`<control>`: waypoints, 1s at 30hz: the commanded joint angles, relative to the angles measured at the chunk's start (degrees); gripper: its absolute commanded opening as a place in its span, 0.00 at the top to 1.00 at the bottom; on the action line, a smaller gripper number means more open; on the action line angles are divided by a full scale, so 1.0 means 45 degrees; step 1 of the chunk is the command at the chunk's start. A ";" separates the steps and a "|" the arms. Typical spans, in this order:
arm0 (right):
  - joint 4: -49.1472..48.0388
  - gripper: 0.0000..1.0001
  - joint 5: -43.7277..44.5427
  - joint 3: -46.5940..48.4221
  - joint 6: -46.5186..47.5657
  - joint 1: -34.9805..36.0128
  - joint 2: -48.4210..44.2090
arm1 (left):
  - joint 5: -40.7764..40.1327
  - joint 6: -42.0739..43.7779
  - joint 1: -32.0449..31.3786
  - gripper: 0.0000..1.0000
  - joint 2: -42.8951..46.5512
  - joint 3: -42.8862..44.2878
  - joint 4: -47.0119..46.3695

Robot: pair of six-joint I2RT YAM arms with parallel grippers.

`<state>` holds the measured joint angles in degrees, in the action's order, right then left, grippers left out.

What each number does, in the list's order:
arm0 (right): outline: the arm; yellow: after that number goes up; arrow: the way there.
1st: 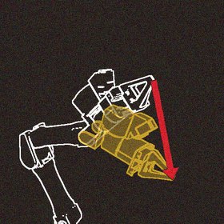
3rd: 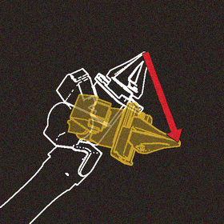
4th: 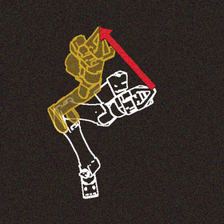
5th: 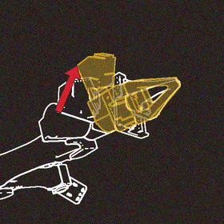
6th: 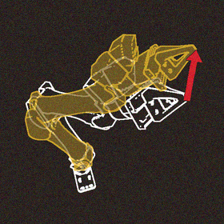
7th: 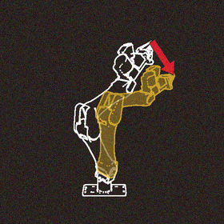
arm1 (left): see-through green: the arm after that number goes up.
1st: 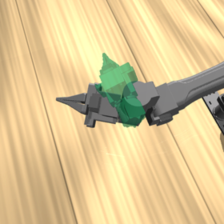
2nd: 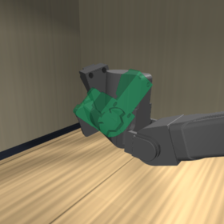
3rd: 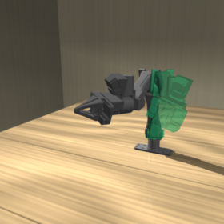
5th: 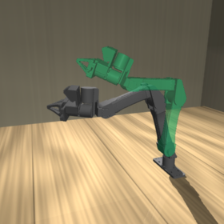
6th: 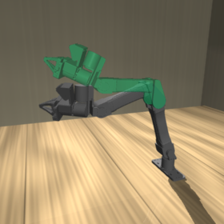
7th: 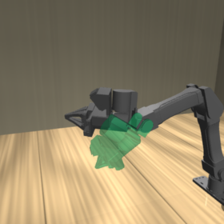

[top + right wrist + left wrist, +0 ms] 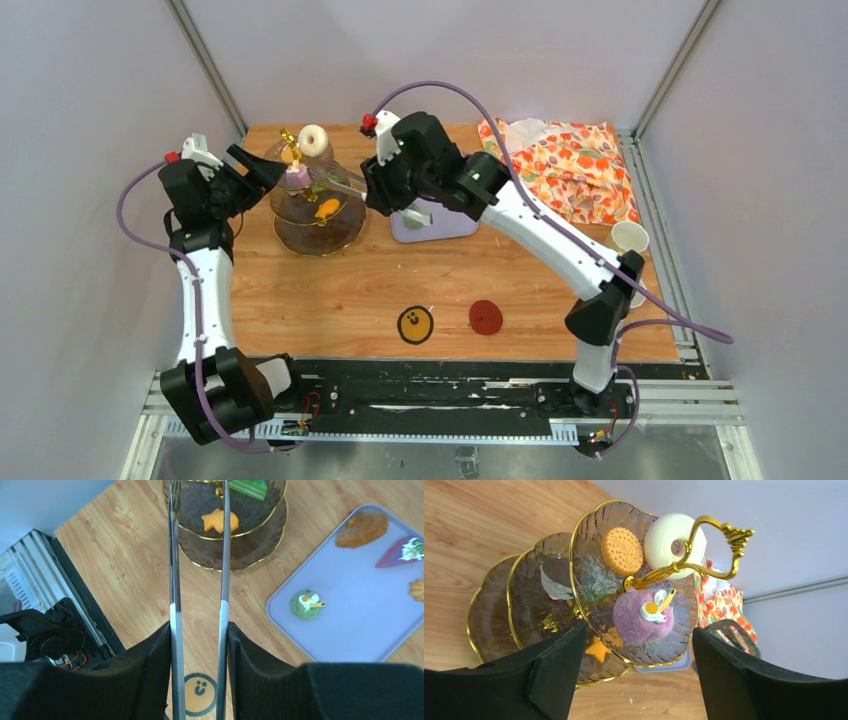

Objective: Serve the afternoon tea

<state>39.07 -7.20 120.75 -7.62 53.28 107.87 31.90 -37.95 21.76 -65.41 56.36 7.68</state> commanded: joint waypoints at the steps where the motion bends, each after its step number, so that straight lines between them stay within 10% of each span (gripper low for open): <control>1: -0.1313 0.60 0.0663 -0.0726 0.0150 0.0231 -0.1933 | -0.0663 0.1207 -0.0055 0.18 0.0534 0.0942 0.1345; 18: -0.2393 0.65 0.2612 -0.8443 -0.0557 -0.2220 -0.7067 | -0.3619 0.2701 -0.0109 0.16 0.2515 0.2454 0.4600; 30: -0.2393 0.67 0.2051 -0.9867 -0.0231 -0.2708 -0.5050 | -0.4241 0.3433 -0.2220 0.16 0.3361 0.4306 0.6295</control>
<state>30.28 2.92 76.07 -9.19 41.43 82.65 13.67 -24.34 13.19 -51.00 73.23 33.41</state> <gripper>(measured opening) 0.335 0.840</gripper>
